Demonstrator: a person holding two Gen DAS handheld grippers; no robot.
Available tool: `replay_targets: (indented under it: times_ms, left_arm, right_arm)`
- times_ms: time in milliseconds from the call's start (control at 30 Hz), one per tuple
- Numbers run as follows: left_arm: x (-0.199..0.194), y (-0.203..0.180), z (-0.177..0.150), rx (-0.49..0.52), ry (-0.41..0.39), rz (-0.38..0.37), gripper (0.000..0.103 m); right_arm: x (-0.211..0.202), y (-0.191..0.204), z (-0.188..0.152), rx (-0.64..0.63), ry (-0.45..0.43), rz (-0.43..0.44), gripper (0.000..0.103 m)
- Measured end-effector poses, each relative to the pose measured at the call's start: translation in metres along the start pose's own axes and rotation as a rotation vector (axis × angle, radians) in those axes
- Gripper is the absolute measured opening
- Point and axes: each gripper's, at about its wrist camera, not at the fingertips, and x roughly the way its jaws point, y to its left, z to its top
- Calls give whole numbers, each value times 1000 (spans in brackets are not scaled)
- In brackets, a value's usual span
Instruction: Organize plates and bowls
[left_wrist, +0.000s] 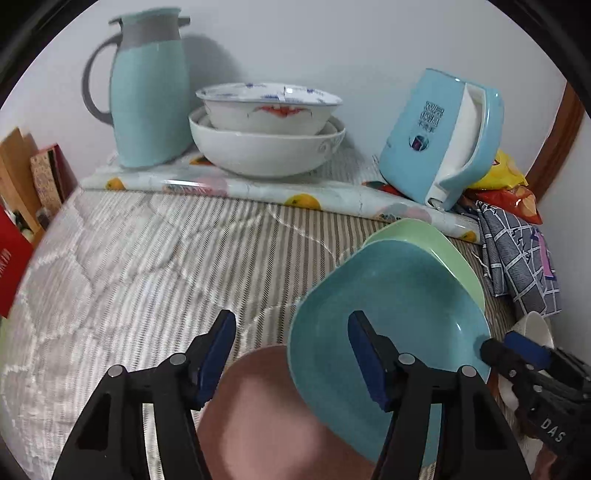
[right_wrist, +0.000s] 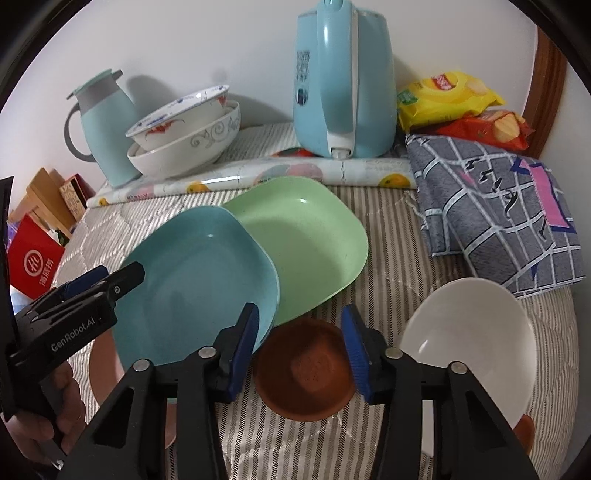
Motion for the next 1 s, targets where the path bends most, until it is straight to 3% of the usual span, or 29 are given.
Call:
replay_targets:
  times_ms: [133, 233, 367, 467, 567, 1000]
  left_arm:
    - [7, 0, -1, 0, 8, -12, 51]
    - [13, 3, -2, -12, 21, -32, 37]
    - [15, 2, -3, -8, 24, -74, 17]
    - [11, -1, -3, 0, 15, -70, 14]
    - [6, 2, -3, -15, 3, -76, 12]
    - [-39, 21, -19, -47, -41, -76, 12]
  right_arm:
    - [8, 0, 1, 4, 15, 5, 40]
    - [12, 3, 3, -1, 21, 7, 35]
    - [17, 9, 4, -15, 21, 20, 19]
    - [17, 15, 4, -34, 11, 16, 10]
    - [17, 18, 5, -44, 2, -13, 9]
    - [-20, 36, -1, -54, -55, 19, 8]
